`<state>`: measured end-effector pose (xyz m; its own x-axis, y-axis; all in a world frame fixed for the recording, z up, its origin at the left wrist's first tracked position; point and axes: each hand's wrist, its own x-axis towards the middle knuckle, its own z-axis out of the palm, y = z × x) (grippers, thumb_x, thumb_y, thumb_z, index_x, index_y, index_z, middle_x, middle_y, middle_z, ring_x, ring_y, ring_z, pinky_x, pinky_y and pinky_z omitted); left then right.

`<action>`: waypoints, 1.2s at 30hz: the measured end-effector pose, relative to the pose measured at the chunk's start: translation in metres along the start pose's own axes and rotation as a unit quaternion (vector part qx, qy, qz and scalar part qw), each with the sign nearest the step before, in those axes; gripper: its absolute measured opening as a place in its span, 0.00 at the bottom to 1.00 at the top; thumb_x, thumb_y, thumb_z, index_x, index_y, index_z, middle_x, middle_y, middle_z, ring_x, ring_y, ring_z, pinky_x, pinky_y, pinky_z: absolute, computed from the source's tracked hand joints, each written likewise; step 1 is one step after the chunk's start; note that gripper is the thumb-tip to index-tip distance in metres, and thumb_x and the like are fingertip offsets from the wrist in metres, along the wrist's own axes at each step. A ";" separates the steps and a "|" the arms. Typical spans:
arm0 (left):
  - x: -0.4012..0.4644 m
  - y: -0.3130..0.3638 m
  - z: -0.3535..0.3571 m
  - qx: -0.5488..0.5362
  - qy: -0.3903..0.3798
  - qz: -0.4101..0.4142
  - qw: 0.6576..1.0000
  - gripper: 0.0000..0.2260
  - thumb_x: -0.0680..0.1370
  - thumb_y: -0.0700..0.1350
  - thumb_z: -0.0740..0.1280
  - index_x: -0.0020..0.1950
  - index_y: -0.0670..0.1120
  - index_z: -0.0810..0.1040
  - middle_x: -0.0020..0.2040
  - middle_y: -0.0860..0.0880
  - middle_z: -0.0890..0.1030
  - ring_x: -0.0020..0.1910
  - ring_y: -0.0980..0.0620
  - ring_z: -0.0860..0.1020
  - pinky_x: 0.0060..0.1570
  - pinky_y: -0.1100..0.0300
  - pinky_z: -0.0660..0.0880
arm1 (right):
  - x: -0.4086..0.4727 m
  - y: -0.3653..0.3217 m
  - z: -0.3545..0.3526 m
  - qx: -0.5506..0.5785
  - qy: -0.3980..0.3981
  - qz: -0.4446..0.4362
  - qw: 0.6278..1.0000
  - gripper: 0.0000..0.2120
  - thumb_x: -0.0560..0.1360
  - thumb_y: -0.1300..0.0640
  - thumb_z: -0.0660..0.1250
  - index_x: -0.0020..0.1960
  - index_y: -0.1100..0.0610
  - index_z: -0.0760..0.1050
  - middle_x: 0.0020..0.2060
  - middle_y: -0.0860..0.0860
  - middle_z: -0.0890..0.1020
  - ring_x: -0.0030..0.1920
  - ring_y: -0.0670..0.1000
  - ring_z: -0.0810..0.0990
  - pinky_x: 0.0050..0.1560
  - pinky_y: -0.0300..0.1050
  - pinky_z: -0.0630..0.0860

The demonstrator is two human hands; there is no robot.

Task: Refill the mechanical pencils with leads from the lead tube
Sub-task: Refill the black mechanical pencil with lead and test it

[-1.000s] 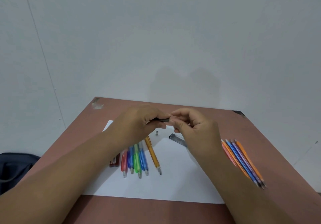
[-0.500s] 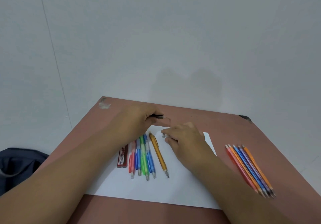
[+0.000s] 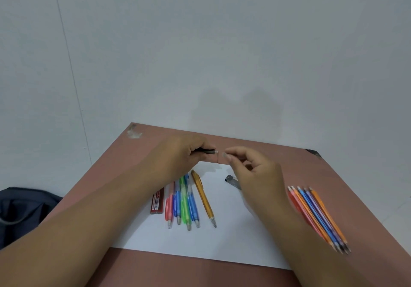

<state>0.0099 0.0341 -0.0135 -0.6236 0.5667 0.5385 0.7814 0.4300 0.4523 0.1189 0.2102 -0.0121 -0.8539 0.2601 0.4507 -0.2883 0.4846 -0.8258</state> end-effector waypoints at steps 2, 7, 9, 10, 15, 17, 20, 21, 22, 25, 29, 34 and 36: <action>0.001 0.003 0.001 -0.008 0.004 0.005 1.000 0.07 0.79 0.46 0.71 0.55 0.51 0.84 0.44 0.60 0.82 0.44 0.58 0.80 0.46 0.55 0.80 | 0.000 -0.001 0.000 0.036 -0.006 0.015 0.999 0.11 0.78 0.57 0.71 0.46 0.39 0.84 0.43 0.40 0.83 0.45 0.45 0.81 0.40 0.40 0.82; 0.001 0.004 0.003 -0.012 0.001 0.021 1.000 0.07 0.79 0.46 0.71 0.56 0.51 0.84 0.44 0.56 0.83 0.43 0.56 0.80 0.44 0.50 0.80 | -0.001 -0.006 -0.001 0.033 -0.006 0.001 0.999 0.14 0.78 0.59 0.70 0.45 0.38 0.82 0.42 0.38 0.83 0.43 0.43 0.81 0.38 0.31 0.77; 0.001 0.005 0.004 -0.020 -0.004 0.022 1.000 0.08 0.79 0.49 0.70 0.56 0.51 0.84 0.44 0.55 0.84 0.43 0.56 0.80 0.44 0.49 0.80 | -0.001 -0.007 -0.001 0.041 -0.005 0.004 0.999 0.13 0.78 0.59 0.70 0.46 0.39 0.82 0.41 0.38 0.84 0.43 0.44 0.81 0.38 0.31 0.76; 0.001 0.007 0.003 -0.026 -0.004 0.023 0.999 0.09 0.78 0.52 0.69 0.55 0.51 0.84 0.43 0.55 0.84 0.42 0.56 0.80 0.43 0.49 0.80 | -0.001 -0.005 -0.001 0.043 -0.005 0.008 0.999 0.13 0.78 0.58 0.71 0.46 0.39 0.83 0.42 0.39 0.84 0.43 0.46 0.81 0.38 0.33 0.78; 0.000 0.015 0.002 -0.025 -0.002 0.019 1.000 0.12 0.76 0.55 0.66 0.52 0.51 0.84 0.40 0.55 0.83 0.40 0.56 0.79 0.41 0.50 0.79 | -0.001 -0.002 0.001 0.049 -0.013 0.027 0.998 0.12 0.78 0.57 0.71 0.47 0.38 0.85 0.44 0.41 0.85 0.44 0.50 0.83 0.44 0.46 0.84; -0.001 0.017 0.002 -0.023 -0.002 0.012 1.000 0.09 0.78 0.52 0.68 0.53 0.51 0.84 0.41 0.55 0.83 0.41 0.56 0.80 0.42 0.50 0.80 | 0.000 -0.004 0.000 0.067 -0.017 0.033 0.997 0.11 0.79 0.57 0.71 0.47 0.40 0.85 0.45 0.41 0.85 0.45 0.49 0.83 0.44 0.41 0.83; -0.003 0.022 0.002 -0.032 -0.015 -0.016 0.999 0.09 0.79 0.47 0.71 0.58 0.53 0.84 0.46 0.57 0.84 0.46 0.58 0.80 0.49 0.53 0.79 | 0.001 -0.003 -0.002 0.093 -0.014 0.053 0.994 0.10 0.78 0.58 0.71 0.46 0.44 0.86 0.44 0.43 0.86 0.45 0.48 0.83 0.41 0.37 0.81; -0.003 0.024 0.002 -0.031 -0.019 -0.020 0.999 0.10 0.79 0.47 0.70 0.60 0.54 0.83 0.47 0.58 0.84 0.47 0.58 0.80 0.51 0.55 0.79 | 0.000 -0.004 -0.003 0.092 -0.012 0.055 0.994 0.09 0.78 0.57 0.71 0.45 0.45 0.86 0.43 0.43 0.86 0.43 0.46 0.83 0.39 0.34 0.79; -0.004 0.026 0.002 -0.032 -0.022 -0.023 0.999 0.11 0.79 0.48 0.70 0.61 0.55 0.82 0.49 0.59 0.84 0.48 0.60 0.80 0.52 0.58 0.78 | 0.001 -0.006 -0.003 0.091 -0.009 0.056 0.994 0.08 0.78 0.57 0.71 0.44 0.46 0.86 0.42 0.44 0.86 0.41 0.44 0.82 0.37 0.32 0.77; -0.005 0.032 0.002 -0.052 -0.023 -0.033 0.998 0.14 0.79 0.48 0.70 0.65 0.55 0.80 0.52 0.60 0.84 0.52 0.63 0.78 0.53 0.68 0.75 | 0.002 -0.005 -0.004 0.091 -0.006 0.069 0.993 0.06 0.78 0.55 0.70 0.45 0.48 0.85 0.42 0.44 0.86 0.43 0.41 0.82 0.37 0.31 0.76; -0.006 0.037 0.004 -0.112 -0.008 -0.051 0.992 0.24 0.77 0.48 0.73 0.70 0.57 0.69 0.43 0.54 0.85 0.45 0.57 0.81 0.49 0.61 0.77 | 0.003 -0.001 -0.002 0.124 -0.038 0.099 0.987 0.05 0.77 0.55 0.73 0.48 0.46 0.86 0.46 0.45 0.86 0.53 0.50 0.83 0.49 0.53 0.84; -0.006 0.037 0.006 -0.132 -0.019 -0.063 0.989 0.22 0.77 0.48 0.72 0.68 0.57 0.71 0.42 0.56 0.84 0.44 0.57 0.81 0.48 0.59 0.77 | 0.005 -0.008 -0.007 0.150 0.025 0.098 0.983 0.03 0.78 0.55 0.71 0.47 0.52 0.83 0.36 0.44 0.84 0.34 0.41 0.79 0.35 0.34 0.76; -0.007 0.035 0.005 -0.160 -0.018 -0.095 0.982 0.13 0.78 0.48 0.72 0.60 0.60 0.77 0.46 0.60 0.84 0.48 0.61 0.81 0.52 0.60 0.78 | 0.009 -0.007 -0.013 0.166 0.067 0.121 0.976 0.05 0.78 0.51 0.71 0.47 0.52 0.83 0.36 0.45 0.83 0.36 0.44 0.80 0.42 0.41 0.79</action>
<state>0.0419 0.0486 -0.0047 -0.7516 0.5248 0.3995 0.5994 0.2907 0.7457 0.1183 0.2196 0.0022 -0.8561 0.4518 0.2508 -0.2290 0.1033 -0.9679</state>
